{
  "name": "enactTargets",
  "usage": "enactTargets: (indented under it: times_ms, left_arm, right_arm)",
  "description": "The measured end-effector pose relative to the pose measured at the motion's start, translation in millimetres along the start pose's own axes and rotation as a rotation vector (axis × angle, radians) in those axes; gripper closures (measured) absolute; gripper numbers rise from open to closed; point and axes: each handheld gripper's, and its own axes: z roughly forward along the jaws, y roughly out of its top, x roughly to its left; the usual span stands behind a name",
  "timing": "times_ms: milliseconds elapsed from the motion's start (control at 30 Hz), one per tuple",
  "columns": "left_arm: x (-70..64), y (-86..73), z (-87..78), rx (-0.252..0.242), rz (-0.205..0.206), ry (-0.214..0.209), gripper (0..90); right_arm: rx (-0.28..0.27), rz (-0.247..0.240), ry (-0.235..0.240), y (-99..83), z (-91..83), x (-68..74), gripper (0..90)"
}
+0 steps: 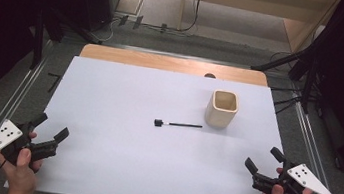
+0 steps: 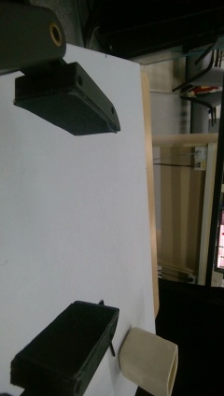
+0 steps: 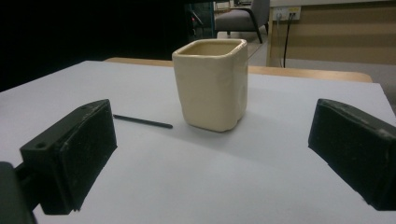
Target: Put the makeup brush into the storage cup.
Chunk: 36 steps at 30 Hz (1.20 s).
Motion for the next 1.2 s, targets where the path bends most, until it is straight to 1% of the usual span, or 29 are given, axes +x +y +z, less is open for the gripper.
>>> enactTargets:
  times_ms: [33, 100, 167, 233, 300, 367, 400, 500, 533, 567, 667, 733, 800, 833, 867, 1033, 1067, 1100, 1167, 1200]
  left_arm:
    - [0.0, 0.0, 0.0, 0.0, 0.0, 0.0, 10.5]
    - [-1.3, -0.5, -0.5, 0.001, -0.001, 0.003, 10.5]
    - [-2.7, -0.1, -0.3, -0.001, 0.0, 0.0, 10.5]
    - [-3.4, 0.0, -0.1, -0.002, 0.001, -0.001, 10.5]
    - [-5.5, 0.2, 0.5, 0.002, 0.011, 0.0, 10.5]
    - [-5.8, 0.3, 0.7, 0.0, 0.006, -0.004, 10.5]
    - [-5.1, 0.9, 0.3, -0.014, -0.02, -0.021, 10.5]
    - [-5.6, 1.5, -0.2, -0.022, -0.026, -0.022, 10.5]
    - [-6.0, 1.7, -0.2, -0.02, -0.02, -0.025, 10.5]
    - [-6.0, 1.7, -0.2, -0.02, -0.02, -0.025, 10.5]
    - [-4.9, 1.6, -0.7, -0.02, -0.025, -0.021, 10.5]
    - [-4.9, 1.6, -0.7, -0.02, -0.024, -0.02, 10.5]
    - [-5.8, 1.6, -0.6, -0.017, -0.02, -0.018, 10.5]
    - [-5.8, 1.6, -0.6, -0.017, -0.02, -0.018, 10.5]
    - [-6.2, 1.7, -0.6, -0.016, -0.017, -0.019, 10.5]
    - [-7.9, 1.1, 0.9, -0.008, -0.005, -0.02, 10.5]
    - [-8.0, 1.1, 1.0, -0.007, -0.004, -0.019, 10.5]
    - [-8.1, 1.1, 1.1, -0.007, -0.002, -0.018, 10.5]
    - [-7.9, 1.1, 1.1, -0.009, -0.003, -0.018, 10.5]
    - [-7.9, 1.1, 1.1, -0.009, -0.003, -0.018, 10.5]
  right_arm:
    - [0.002, 0.012, 0.009, -0.4, 1.1, 0.2, 2.2]
    - [-0.002, 0.027, 0.012, -0.5, 1.8, 3.0, 2.2]
    - [-0.002, 0.02, 0.009, 0.6, 2.1, 6.9, 2.2]
    - [0.0, 0.021, 0.016, 2.3, 3.3, 10.0, 2.2]
    - [0.001, 0.011, 0.019, 5.4, 5.7, 12.9, 2.2]
    - [0.003, 0.009, 0.029, 9.0, 8.6, 15.2, 2.2]
    - [0.003, 0.007, 0.039, 10.7, 10.5, 16.1, 2.2]
    - [0.009, 0.011, 0.043, 13.1, 14.0, 17.2, 2.2]
    - [0.018, 0.009, 0.051, 15.5, 18.8, 18.4, 2.3]
    - [0.018, 0.009, 0.051, 15.5, 18.8, 18.4, 2.3]
    - [0.041, 0.011, 0.07, 20.0, 27.9, 22.3, 3.2]
    - [0.047, 0.005, 0.079, 22.0, 31.3, 24.1, 3.3]
    - [0.061, -0.011, 0.091, 28.1, 40.4, 28.6, 4.0]
    - [0.061, -0.011, 0.091, 28.1, 40.4, 28.6, 4.0]
    - [0.069, -0.014, 0.103, 32.2, 45.9, 30.9, 4.2]
    - [0.073, -0.036, 0.126, 44.4, 61.7, 37.0, 4.8]
    - [0.073, -0.036, 0.126, 44.4, 61.7, 37.0, 4.8]
    - [0.076, -0.04, 0.132, 48.4, 67.7, 38.9, 4.8]
    - [0.074, -0.047, 0.139, 51.7, 73.7, 40.0, 4.8]
    - [0.074, -0.047, 0.139, 51.7, 73.7, 40.0, 4.8]
